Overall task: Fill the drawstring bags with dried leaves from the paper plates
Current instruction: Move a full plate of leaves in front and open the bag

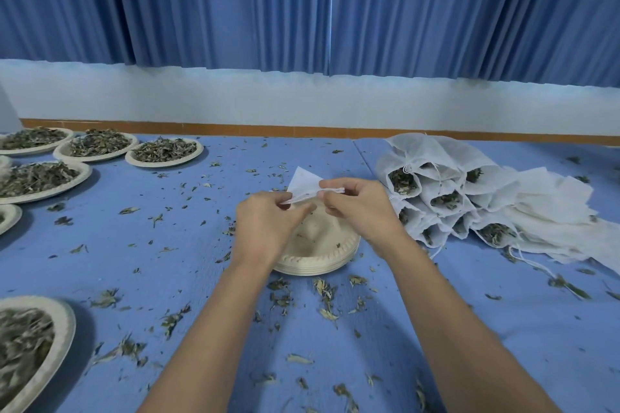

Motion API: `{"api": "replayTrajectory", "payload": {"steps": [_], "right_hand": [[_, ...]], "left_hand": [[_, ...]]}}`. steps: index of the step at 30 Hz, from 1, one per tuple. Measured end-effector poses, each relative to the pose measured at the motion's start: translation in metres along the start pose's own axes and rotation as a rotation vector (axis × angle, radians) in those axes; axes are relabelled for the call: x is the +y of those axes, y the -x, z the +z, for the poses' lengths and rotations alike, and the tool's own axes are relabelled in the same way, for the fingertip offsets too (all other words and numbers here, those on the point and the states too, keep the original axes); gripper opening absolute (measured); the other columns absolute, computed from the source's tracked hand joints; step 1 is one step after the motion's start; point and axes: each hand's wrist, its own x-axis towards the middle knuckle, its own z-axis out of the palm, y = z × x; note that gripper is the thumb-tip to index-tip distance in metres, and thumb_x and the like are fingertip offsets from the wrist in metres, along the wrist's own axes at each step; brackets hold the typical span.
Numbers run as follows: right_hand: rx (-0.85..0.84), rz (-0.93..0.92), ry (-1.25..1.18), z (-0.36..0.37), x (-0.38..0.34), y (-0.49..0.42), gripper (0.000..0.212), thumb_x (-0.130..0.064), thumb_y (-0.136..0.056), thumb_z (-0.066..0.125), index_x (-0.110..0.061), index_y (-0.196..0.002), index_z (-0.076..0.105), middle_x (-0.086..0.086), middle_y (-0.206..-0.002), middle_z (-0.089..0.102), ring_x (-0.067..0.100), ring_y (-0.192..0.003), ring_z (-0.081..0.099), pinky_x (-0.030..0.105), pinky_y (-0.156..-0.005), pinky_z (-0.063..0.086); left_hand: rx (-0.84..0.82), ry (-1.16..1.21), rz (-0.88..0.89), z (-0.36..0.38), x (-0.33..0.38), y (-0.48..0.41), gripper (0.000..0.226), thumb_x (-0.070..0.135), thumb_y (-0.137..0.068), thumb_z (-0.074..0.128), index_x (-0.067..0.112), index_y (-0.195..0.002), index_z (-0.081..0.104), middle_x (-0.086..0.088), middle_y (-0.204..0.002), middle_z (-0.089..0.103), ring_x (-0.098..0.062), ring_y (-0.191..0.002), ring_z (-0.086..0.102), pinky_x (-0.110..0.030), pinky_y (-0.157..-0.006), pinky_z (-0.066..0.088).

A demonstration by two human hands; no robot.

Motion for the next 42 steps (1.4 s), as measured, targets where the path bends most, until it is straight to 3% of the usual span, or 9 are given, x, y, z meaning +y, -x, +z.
{"api": "replayTrajectory", "payload": {"steps": [10, 14, 18, 21, 24, 31, 34, 38, 42], "right_hand": [[0.093, -0.129, 0.257, 0.001, 0.004, 0.001, 0.011, -0.016, -0.089, 0.063, -0.013, -0.087, 0.074, -0.005, -0.062, 0.063, 0.008, -0.062, 0.059, 0.023, -0.067, 0.051], [0.200, -0.356, 0.702, 0.006, 0.007, 0.004, 0.020, -0.014, -0.088, 0.062, -0.010, -0.105, 0.071, 0.001, -0.091, 0.071, 0.011, -0.080, 0.059, 0.015, -0.071, 0.039], [0.332, -0.353, 0.776, 0.008, 0.011, 0.008, 0.026, -0.014, -0.089, 0.057, -0.010, -0.113, 0.064, 0.006, -0.103, 0.065, 0.021, -0.085, 0.062, 0.032, -0.078, 0.049], [0.392, -0.330, 0.651, 0.012, 0.012, 0.006, 0.013, -0.015, -0.089, 0.060, -0.010, -0.097, 0.070, 0.000, -0.093, 0.066, 0.011, -0.074, 0.057, 0.011, -0.067, 0.040], [0.328, -0.045, 0.129, 0.008, 0.008, 0.001, 0.012, -0.008, -0.089, 0.061, -0.007, -0.093, 0.072, -0.005, -0.075, 0.066, 0.007, -0.068, 0.062, 0.009, -0.068, 0.048], [0.021, 0.498, -0.960, 0.007, -0.017, 0.000, 0.021, 0.002, -0.095, 0.045, -0.003, -0.077, 0.053, 0.000, -0.062, 0.042, 0.001, -0.033, 0.036, 0.012, -0.030, 0.023], [-0.125, 0.615, -1.069, 0.001, -0.022, 0.001, 0.021, -0.006, -0.097, 0.044, -0.006, -0.077, 0.050, 0.001, -0.051, 0.043, 0.003, -0.029, 0.030, 0.014, -0.027, 0.018], [-0.280, 0.586, -0.763, 0.007, -0.020, 0.005, 0.023, -0.020, -0.098, 0.043, -0.012, -0.077, 0.049, -0.004, -0.052, 0.038, 0.003, -0.033, 0.026, 0.012, -0.033, 0.013], [-0.291, 0.467, -0.785, 0.008, -0.023, 0.006, 0.017, -0.024, -0.087, 0.051, -0.013, -0.074, 0.051, -0.005, -0.059, 0.037, 0.005, -0.044, 0.030, 0.014, -0.040, 0.018]], "left_hand": [[0.087, -0.043, 0.073, 0.004, 0.000, 0.004, 0.019, 0.014, -0.090, 0.059, 0.008, -0.081, 0.075, 0.002, -0.065, 0.062, -0.010, -0.055, 0.051, -0.008, -0.054, 0.037], [0.115, -0.120, 0.029, 0.007, -0.002, 0.004, 0.016, 0.014, -0.086, 0.061, 0.011, -0.100, 0.068, -0.005, -0.087, 0.068, -0.013, -0.069, 0.054, -0.014, -0.056, 0.035], [0.194, -0.249, 0.021, 0.004, -0.007, 0.007, 0.021, 0.021, -0.088, 0.063, 0.012, -0.106, 0.067, -0.005, -0.108, 0.052, -0.019, -0.089, 0.052, -0.025, -0.065, 0.036], [0.167, -0.061, 0.018, 0.003, -0.004, 0.004, 0.013, 0.017, -0.088, 0.065, 0.011, -0.095, 0.074, 0.003, -0.088, 0.066, -0.005, -0.073, 0.057, -0.009, -0.057, 0.038], [-0.049, 0.441, -0.237, -0.001, 0.003, -0.002, 0.004, 0.010, -0.084, 0.070, 0.013, -0.084, 0.073, 0.015, -0.056, 0.062, 0.003, -0.048, 0.054, -0.006, -0.044, 0.037], [-0.475, 1.483, -0.742, -0.010, 0.015, -0.003, 0.005, 0.006, -0.073, 0.059, 0.005, -0.072, 0.064, 0.003, -0.059, 0.049, -0.002, -0.033, 0.040, -0.012, -0.026, 0.022], [-0.497, 1.561, -0.748, -0.014, 0.012, -0.004, 0.010, 0.009, -0.076, 0.052, 0.006, -0.070, 0.060, 0.002, -0.061, 0.047, -0.005, -0.033, 0.034, -0.012, -0.029, 0.018], [-0.489, 1.498, -0.663, -0.019, 0.009, -0.006, 0.017, 0.015, -0.080, 0.047, 0.007, -0.069, 0.057, 0.003, -0.055, 0.042, -0.007, -0.037, 0.032, -0.016, -0.036, 0.017], [-0.482, 1.086, -0.492, -0.020, 0.005, -0.006, 0.008, 0.015, -0.090, 0.046, 0.011, -0.085, 0.051, 0.005, -0.057, 0.048, -0.008, -0.040, 0.032, -0.017, -0.037, 0.018]]}}
